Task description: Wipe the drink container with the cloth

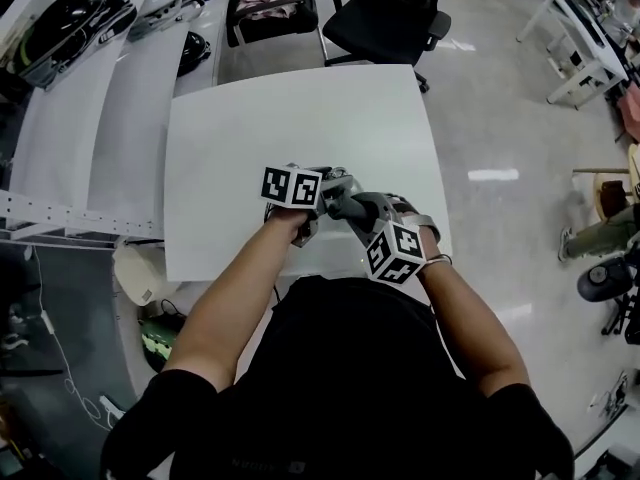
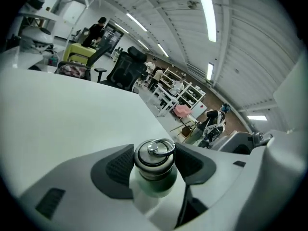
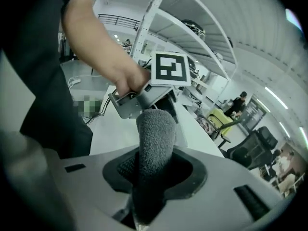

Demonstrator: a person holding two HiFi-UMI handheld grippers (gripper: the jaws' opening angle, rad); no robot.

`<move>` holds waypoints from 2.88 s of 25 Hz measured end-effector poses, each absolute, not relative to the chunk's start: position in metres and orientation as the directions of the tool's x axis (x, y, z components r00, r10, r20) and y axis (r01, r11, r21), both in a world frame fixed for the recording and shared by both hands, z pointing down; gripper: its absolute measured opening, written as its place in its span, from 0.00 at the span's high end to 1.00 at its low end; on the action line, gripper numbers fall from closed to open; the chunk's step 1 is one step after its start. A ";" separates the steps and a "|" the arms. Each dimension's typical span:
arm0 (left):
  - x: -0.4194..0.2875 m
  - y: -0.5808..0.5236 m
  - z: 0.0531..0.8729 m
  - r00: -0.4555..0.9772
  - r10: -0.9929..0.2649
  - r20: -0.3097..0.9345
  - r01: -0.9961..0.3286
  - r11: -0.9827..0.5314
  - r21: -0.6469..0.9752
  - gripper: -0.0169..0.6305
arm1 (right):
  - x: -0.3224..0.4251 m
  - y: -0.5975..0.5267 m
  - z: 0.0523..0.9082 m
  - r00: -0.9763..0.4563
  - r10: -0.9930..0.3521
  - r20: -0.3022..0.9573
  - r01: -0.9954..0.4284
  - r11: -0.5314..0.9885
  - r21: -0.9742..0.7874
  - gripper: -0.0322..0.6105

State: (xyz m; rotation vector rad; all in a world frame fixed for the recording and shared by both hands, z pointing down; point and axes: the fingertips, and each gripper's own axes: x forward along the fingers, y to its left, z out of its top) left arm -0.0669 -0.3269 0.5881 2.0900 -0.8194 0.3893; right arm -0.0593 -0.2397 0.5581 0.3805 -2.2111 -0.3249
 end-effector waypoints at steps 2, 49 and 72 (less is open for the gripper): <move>-0.072 -0.330 0.591 0.736 -0.417 0.533 -0.675 -0.401 0.619 0.56 | -0.069 -0.244 0.566 -0.582 -0.362 0.728 -0.110 0.922 0.371 0.78; -0.092 -0.331 0.600 0.654 -0.509 0.559 -0.741 -0.284 0.608 0.57 | -0.028 -0.205 0.635 -0.524 -0.225 0.821 -0.111 0.974 0.196 0.78; -0.066 -0.254 0.580 0.674 -0.480 0.561 -0.692 -0.676 0.254 0.57 | 0.007 -0.257 0.566 -0.838 -0.229 0.495 -0.517 0.620 -0.590 0.78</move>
